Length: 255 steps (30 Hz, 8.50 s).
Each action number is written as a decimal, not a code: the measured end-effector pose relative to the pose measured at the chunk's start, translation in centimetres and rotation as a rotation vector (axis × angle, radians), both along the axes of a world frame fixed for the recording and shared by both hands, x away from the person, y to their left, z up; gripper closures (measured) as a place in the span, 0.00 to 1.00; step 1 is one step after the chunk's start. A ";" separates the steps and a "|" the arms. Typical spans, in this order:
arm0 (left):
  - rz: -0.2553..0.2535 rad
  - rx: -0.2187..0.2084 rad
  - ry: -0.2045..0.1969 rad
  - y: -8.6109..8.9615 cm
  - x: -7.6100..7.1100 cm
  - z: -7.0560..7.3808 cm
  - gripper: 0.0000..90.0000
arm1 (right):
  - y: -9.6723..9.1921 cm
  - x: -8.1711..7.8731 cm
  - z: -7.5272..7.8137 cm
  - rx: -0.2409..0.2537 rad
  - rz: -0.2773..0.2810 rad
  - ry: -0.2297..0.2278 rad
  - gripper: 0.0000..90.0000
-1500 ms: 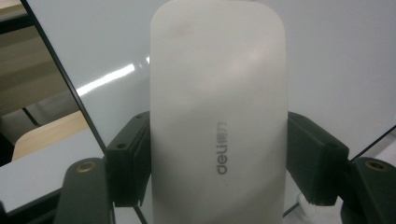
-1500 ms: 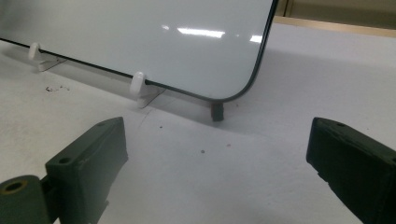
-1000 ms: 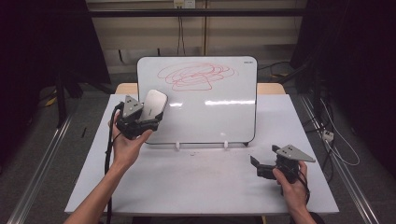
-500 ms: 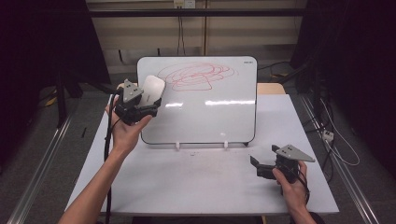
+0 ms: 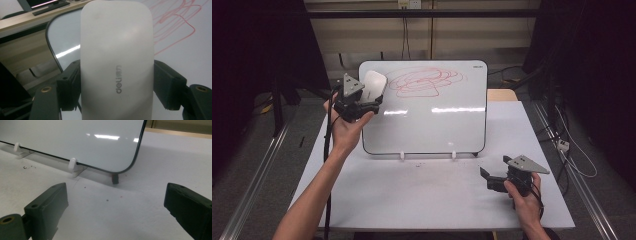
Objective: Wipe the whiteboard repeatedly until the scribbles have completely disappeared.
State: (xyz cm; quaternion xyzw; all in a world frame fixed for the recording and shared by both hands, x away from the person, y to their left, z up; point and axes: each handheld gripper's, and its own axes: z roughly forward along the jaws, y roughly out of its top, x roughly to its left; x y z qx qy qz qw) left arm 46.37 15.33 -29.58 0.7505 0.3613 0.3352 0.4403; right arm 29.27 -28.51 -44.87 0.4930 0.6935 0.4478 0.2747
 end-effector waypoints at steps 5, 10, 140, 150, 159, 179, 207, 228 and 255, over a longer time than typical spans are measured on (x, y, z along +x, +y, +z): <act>0.024 0.012 0.001 0.1 1.0 0.4 0.34 | -0.1 0.0 0.0 -0.002 -0.004 0.000 0.06; 0.045 0.025 0.008 0.1 1.9 0.4 0.34 | 0.0 0.1 0.0 0.001 -0.003 0.003 0.06; -0.003 0.245 0.026 -7.5 3.7 -0.5 0.34 | 0.0 0.2 -0.1 -0.002 0.009 0.002 0.06; 0.032 0.175 0.032 -7.1 4.4 0.2 0.34 | 0.0 0.1 0.0 0.001 0.009 0.005 0.06; 0.017 0.186 -0.015 -6.8 4.3 -0.4 0.34 | 0.0 0.1 0.0 0.000 0.010 0.003 0.06; 0.007 0.196 -0.070 -7.8 4.0 -0.9 0.34 | 0.0 0.2 0.0 -0.003 0.008 0.005 0.06; -0.022 0.221 -0.079 -11.9 3.4 -1.3 0.34 | 0.0 0.2 0.0 -0.002 0.014 0.002 0.06; -0.064 0.266 -0.102 -15.1 2.6 -2.0 0.34 | 0.0 0.1 0.0 0.002 0.014 0.002 0.06; -0.203 0.372 -0.106 -21.0 -0.3 -4.8 0.34 | -0.1 0.0 0.0 0.001 0.019 0.000 0.05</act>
